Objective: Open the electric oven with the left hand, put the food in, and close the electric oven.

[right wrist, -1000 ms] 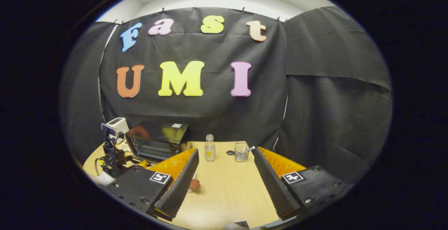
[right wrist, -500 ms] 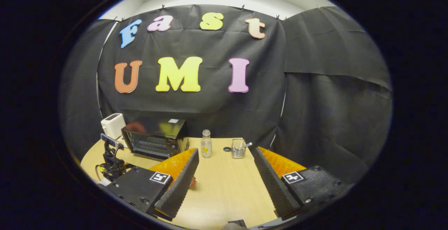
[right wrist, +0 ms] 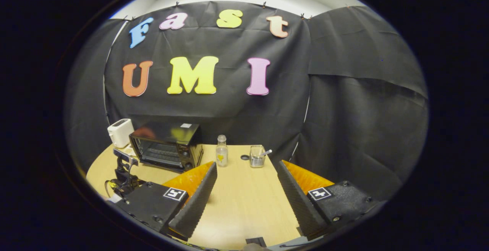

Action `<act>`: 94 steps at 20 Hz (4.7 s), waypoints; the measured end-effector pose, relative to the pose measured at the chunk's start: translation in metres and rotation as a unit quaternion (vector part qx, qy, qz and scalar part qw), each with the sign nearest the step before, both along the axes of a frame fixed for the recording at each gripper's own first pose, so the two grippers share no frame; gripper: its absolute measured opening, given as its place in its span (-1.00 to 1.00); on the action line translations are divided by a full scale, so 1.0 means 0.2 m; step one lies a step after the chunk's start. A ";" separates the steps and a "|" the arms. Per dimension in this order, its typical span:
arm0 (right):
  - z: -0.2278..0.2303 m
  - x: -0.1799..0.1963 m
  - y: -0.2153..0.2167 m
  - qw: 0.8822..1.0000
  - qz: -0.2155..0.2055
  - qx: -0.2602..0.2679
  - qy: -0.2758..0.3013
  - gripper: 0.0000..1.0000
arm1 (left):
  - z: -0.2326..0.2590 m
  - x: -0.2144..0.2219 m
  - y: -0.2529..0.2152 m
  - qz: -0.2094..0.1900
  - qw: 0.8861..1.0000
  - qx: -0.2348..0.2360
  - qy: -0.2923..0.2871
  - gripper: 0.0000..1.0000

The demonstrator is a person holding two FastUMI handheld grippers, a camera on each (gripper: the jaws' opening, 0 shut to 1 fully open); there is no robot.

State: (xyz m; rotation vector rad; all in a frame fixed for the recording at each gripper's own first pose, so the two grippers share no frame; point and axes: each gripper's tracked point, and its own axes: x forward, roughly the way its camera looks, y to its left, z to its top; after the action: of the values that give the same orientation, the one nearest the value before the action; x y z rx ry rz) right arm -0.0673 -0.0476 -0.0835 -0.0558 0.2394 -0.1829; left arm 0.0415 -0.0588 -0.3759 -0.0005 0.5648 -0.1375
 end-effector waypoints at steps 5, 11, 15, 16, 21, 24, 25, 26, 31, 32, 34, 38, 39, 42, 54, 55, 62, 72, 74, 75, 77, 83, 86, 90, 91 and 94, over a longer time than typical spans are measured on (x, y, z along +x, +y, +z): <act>-0.14 0.09 -0.06 1.000 0.005 0.005 0.019 1.00 | 0.19 -0.04 0.13 0.011 0.999 0.000 -0.035 0.94; -0.48 0.30 -0.03 0.995 0.052 0.039 0.073 1.00 | 0.59 -0.16 0.28 0.027 0.995 -0.005 -0.097 0.94; -0.79 0.47 0.07 0.984 0.103 0.076 0.124 1.00 | 0.86 -0.25 0.36 0.047 0.991 0.003 -0.125 0.93; -0.88 0.51 0.13 0.978 0.121 0.089 0.144 1.00 | 0.93 -0.27 0.36 0.048 0.990 0.006 -0.130 0.93; -1.20 0.69 0.32 0.943 0.167 0.186 0.220 0.80 | 1.22 -0.36 0.34 0.046 0.986 0.015 -0.158 0.93; -1.32 0.77 0.40 0.920 0.190 0.226 0.257 0.75 | 1.31 -0.40 0.37 0.066 0.984 0.039 -0.163 0.93; -1.35 0.79 0.44 0.911 0.198 0.241 0.268 0.58 | 1.33 -0.41 0.37 0.073 0.983 0.042 -0.163 0.93; -1.36 0.80 0.47 0.904 0.206 0.254 0.276 0.61 | 1.35 -0.41 0.38 0.080 0.982 0.049 -0.163 0.94; -1.41 0.83 0.54 0.877 0.220 0.301 0.304 -0.31 | 1.38 -0.45 0.35 0.103 0.979 0.069 -0.161 0.94; -1.41 0.84 0.53 0.875 0.217 0.304 0.308 -0.58 | 1.38 -0.46 0.34 0.105 0.979 0.069 -0.162 0.94; -1.38 0.83 0.55 0.867 0.220 0.318 0.314 -0.51 | 1.39 -0.47 0.35 0.114 0.978 0.070 -0.161 0.93; -1.33 0.83 0.55 0.868 0.223 0.316 0.313 -0.68 | 1.39 -0.49 0.38 0.129 0.977 0.063 -0.159 0.94; -1.29 0.83 0.57 0.867 0.225 0.318 0.309 -0.68 | 1.39 -0.49 0.39 0.132 0.977 0.060 -0.159 0.94; -1.16 0.85 0.57 0.875 0.224 0.319 0.286 -0.70 | 1.39 -0.52 0.46 0.149 0.975 0.052 -0.156 0.93; -0.90 1.01 1.24 0.878 0.198 0.406 0.158 -0.70 | 1.37 -0.42 0.70 0.117 0.979 0.039 -0.164 0.93; -0.91 1.04 1.31 0.876 0.194 0.416 0.147 -0.70 | 1.36 -0.41 0.73 0.112 0.980 0.037 -0.163 0.94; -0.98 1.36 1.69 0.842 0.118 0.522 0.064 -0.70 | 1.24 -0.37 0.93 0.106 0.983 0.028 -0.151 0.94; -1.06 1.87 1.70 0.834 0.022 0.552 -0.022 -0.70 | 1.08 -0.31 1.10 0.108 0.985 0.018 -0.133 0.94; -1.08 1.92 1.68 0.842 0.013 0.539 -0.030 -0.70 | 1.06 -0.31 1.10 0.107 0.985 0.022 -0.132 0.94; -1.10 1.94 1.68 0.846 0.011 0.532 -0.033 -0.70 | 1.07 -0.30 1.09 0.104 0.985 0.027 -0.137 0.94; -1.14 1.96 1.68 0.855 0.003 0.518 -0.029 -0.69 | 1.08 -0.30 1.09 0.101 0.984 0.034 -0.139 0.93; -1.15 1.96 1.68 0.889 0.000 0.458 -0.025 -0.23 | 1.07 -0.28 1.06 0.098 0.985 0.038 -0.137 0.94; -1.12 1.94 1.66 0.910 0.006 0.414 -0.028 0.14 | 1.07 -0.28 1.04 0.097 0.985 0.038 -0.135 0.94; -1.05 1.90 1.60 0.949 0.018 0.313 -0.037 0.88 | 1.07 -0.28 1.02 0.093 0.986 0.036 -0.136 0.94; -1.04 1.89 1.59 0.954 0.022 0.296 -0.037 0.91 | 1.07 -0.28 1.02 0.093 0.986 0.034 -0.137 0.94; -1.02 1.85 1.56 0.962 0.031 0.268 -0.031 1.00 | 1.08 -0.28 0.99 0.090 0.986 0.033 -0.140 0.94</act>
State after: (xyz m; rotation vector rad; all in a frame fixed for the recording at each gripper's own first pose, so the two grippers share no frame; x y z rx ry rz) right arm 0.3025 0.2642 -0.2867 0.4807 0.2185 -0.0517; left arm -0.0139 0.1400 -0.1599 0.0318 0.2867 0.0573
